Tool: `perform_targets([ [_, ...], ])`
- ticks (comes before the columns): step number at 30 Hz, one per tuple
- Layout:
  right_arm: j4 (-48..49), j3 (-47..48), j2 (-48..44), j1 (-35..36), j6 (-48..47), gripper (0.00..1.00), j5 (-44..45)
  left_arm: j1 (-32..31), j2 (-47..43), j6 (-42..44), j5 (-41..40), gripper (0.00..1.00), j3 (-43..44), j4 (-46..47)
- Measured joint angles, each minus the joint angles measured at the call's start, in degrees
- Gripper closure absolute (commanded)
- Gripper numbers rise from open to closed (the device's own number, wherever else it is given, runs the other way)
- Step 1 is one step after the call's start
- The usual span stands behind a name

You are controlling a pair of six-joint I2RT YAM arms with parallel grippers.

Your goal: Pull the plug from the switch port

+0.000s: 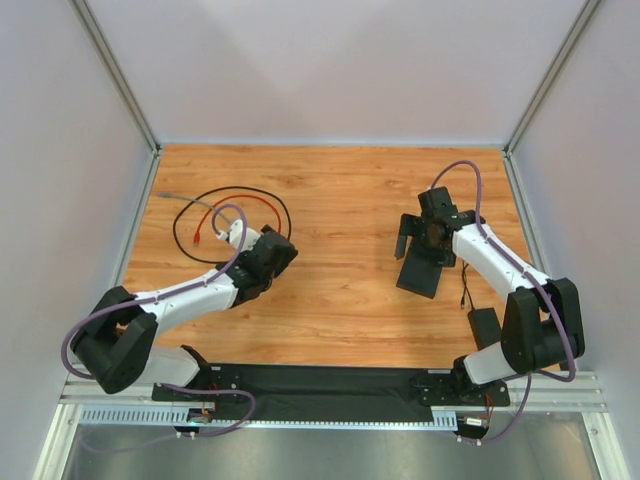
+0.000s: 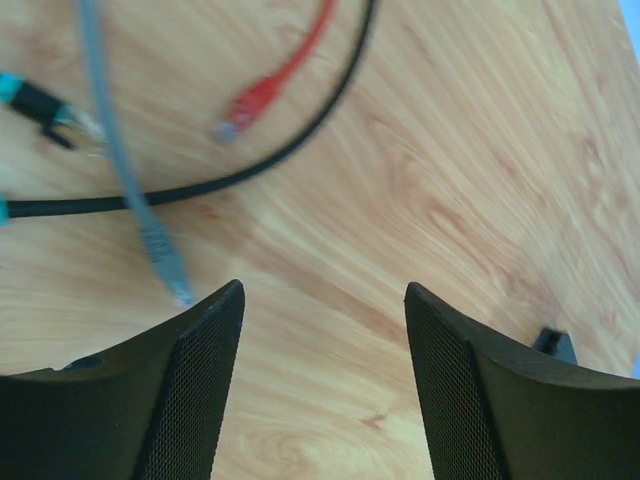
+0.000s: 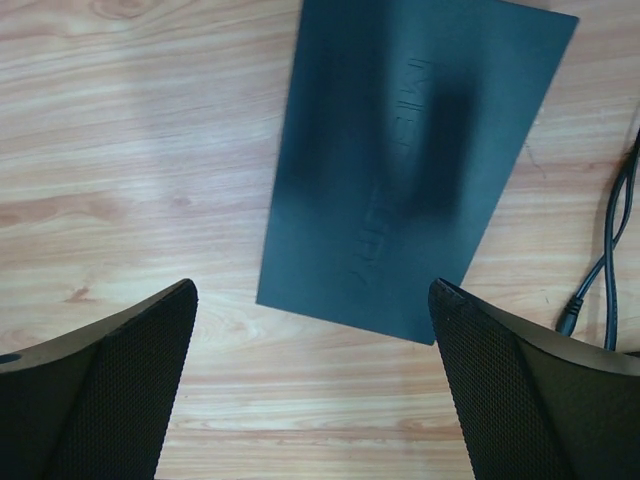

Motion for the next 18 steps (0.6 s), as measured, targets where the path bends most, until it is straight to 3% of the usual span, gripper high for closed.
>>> perform_targets([
  [7,3.5,-5.6,-0.2,-6.2,0.7,0.0,-1.4,-7.5,3.5,6.7,-1.5,0.35,7.2,0.6],
  [14,11.9,-16.5,-4.2,-21.6,3.8,0.0,-12.2,-7.7,9.4,12.2,4.9,0.43,7.1,9.0],
  [18,15.2,-16.6,-3.7,-23.8,4.1,0.0,-15.7,-7.7,10.5,15.5,8.7,0.43,6.4,14.5],
])
